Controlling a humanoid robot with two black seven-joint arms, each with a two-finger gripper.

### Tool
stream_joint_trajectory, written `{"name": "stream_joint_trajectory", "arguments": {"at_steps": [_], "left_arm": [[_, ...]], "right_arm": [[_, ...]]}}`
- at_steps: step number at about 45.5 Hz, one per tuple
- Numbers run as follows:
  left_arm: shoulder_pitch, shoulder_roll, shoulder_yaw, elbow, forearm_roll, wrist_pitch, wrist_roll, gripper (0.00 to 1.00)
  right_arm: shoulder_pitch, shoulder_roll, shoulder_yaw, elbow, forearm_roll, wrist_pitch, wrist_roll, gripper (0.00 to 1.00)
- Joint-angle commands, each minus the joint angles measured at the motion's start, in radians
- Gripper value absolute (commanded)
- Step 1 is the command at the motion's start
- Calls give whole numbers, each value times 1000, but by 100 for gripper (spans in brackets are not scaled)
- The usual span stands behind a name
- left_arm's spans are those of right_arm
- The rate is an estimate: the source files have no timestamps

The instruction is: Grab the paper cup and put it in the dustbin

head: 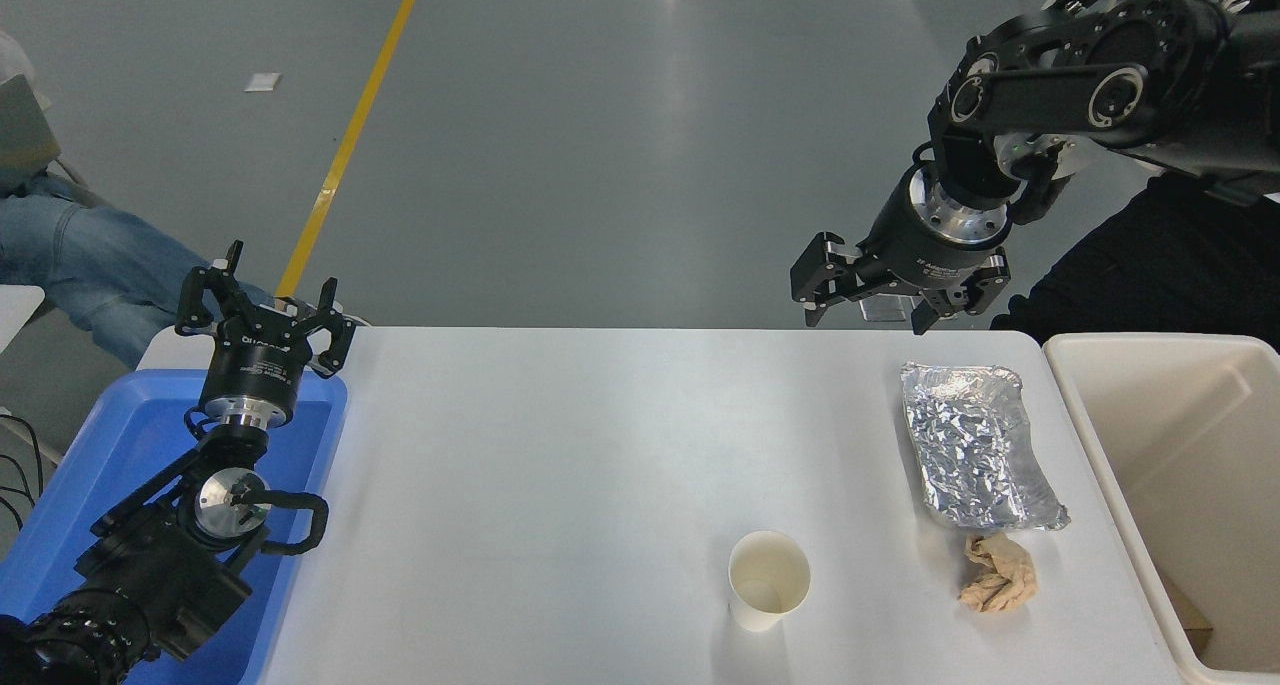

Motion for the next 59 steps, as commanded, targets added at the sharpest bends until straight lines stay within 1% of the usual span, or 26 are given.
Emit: {"name": "stream_joint_trajectory", "arguments": {"at_steps": [1,33,42,48,59], "left_arm": [[0,0,0,0,0,0,-1,99],[0,0,-2,0,0,0,1,99],[0,-2,-2,0,0,0,1,99],[0,0,-2,0,0,0,-1,99],[0,0,-2,0,0,0,1,99]], "right_arm": [[-8,2,3,-3,-1,0,0,100],[-27,-10,0,-20,0,6,-1,100],[-25,-92,28,-18,2,6,0,100],[-21,-112,17,-18,12,6,0,100],[-5,-116,11,-20,11,8,0,100]]}}
